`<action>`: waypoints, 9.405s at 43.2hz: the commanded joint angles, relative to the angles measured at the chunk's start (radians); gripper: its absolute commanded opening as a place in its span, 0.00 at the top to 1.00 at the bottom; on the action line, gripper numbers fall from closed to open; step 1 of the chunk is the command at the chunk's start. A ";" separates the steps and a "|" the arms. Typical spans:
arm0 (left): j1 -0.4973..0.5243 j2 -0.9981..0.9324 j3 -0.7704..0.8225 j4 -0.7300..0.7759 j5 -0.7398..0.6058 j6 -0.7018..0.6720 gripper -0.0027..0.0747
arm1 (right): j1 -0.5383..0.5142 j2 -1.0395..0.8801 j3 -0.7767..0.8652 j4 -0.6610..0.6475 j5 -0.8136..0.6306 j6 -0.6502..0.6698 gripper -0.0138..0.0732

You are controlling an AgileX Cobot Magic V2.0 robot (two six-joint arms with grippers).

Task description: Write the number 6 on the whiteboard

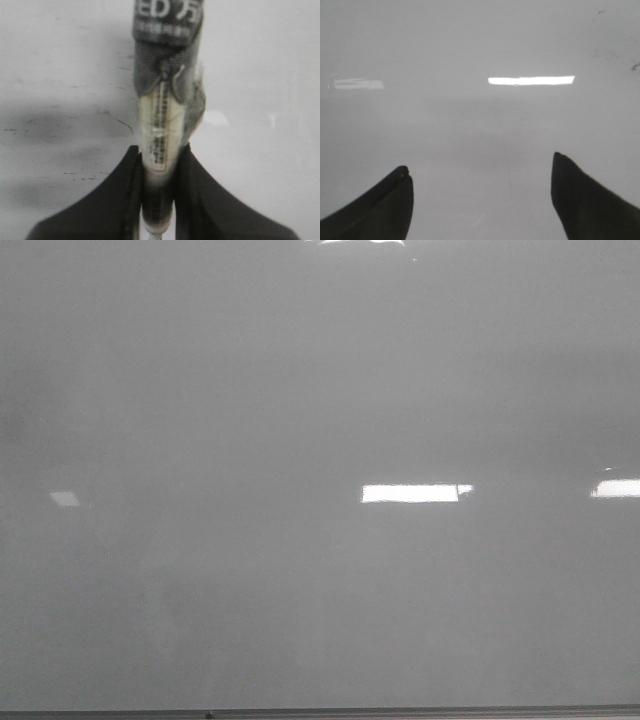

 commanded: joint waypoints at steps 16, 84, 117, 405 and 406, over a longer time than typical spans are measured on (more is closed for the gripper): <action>-0.631 -0.043 -0.314 0.061 0.549 0.613 0.99 | 0.269 0.359 -0.208 0.206 0.152 -0.420 0.16; -1.011 -0.043 -0.345 0.084 0.344 0.580 0.44 | 0.709 0.740 -0.410 0.217 0.087 -0.633 0.92; -0.987 -0.057 -0.341 0.025 0.317 0.580 0.99 | 0.307 0.528 -0.259 0.233 0.015 -0.632 0.92; 0.127 -0.411 0.215 -0.132 -0.383 0.193 0.65 | 0.206 0.209 -0.046 0.220 -0.194 -0.343 0.92; 0.127 -0.440 0.223 -0.132 -0.383 0.193 0.67 | 0.206 0.197 -0.046 0.226 -0.201 -0.343 0.92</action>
